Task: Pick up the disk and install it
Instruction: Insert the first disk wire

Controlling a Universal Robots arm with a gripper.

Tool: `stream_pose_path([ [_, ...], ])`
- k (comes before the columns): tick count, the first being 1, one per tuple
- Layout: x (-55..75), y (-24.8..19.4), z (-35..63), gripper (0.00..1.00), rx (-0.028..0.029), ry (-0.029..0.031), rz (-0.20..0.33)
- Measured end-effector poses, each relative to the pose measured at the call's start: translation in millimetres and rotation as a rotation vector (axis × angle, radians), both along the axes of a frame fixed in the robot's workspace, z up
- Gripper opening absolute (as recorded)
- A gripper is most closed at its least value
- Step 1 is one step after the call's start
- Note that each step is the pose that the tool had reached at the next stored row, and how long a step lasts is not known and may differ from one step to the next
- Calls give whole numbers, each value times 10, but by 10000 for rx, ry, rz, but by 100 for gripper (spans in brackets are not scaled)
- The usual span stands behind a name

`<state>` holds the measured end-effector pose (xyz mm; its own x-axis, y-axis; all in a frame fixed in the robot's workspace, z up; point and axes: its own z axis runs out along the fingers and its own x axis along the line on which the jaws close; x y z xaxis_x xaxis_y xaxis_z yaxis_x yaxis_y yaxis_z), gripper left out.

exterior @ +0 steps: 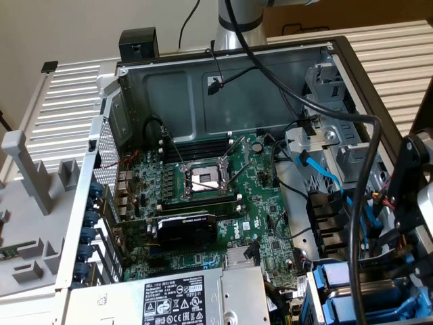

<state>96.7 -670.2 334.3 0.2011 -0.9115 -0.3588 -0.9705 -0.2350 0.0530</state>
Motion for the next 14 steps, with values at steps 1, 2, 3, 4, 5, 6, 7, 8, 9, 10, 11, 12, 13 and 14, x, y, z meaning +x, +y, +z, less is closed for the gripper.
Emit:
stream_pose_path([
  [1,5,0,-1,33,11,5,-3],
  [2,8,0,-2,33,20,7,-6],
  [3,7,0,-5,33,26,9,-12],
  [4,7,0,-9,33,31,13,-18],
  [5,8,0,-15,33,34,17,-24],
  [6,8,0,-20,33,34,21,-30],
  [7,8,0,-24,33,34,25,-36],
  [8,8,0,-29,33,36,29,-42],
  [9,8,0,-33,33,37,36,-47],
  [10,8,0,-38,33,38,43,-51],
  [11,8,1,-42,33,37,49,-56],
  [12,8,2,-44,33,39,55,-60],
  [13,8,4,-46,33,38,59,-64],
  [14,8,8,-47,33,38,61,-68],
])
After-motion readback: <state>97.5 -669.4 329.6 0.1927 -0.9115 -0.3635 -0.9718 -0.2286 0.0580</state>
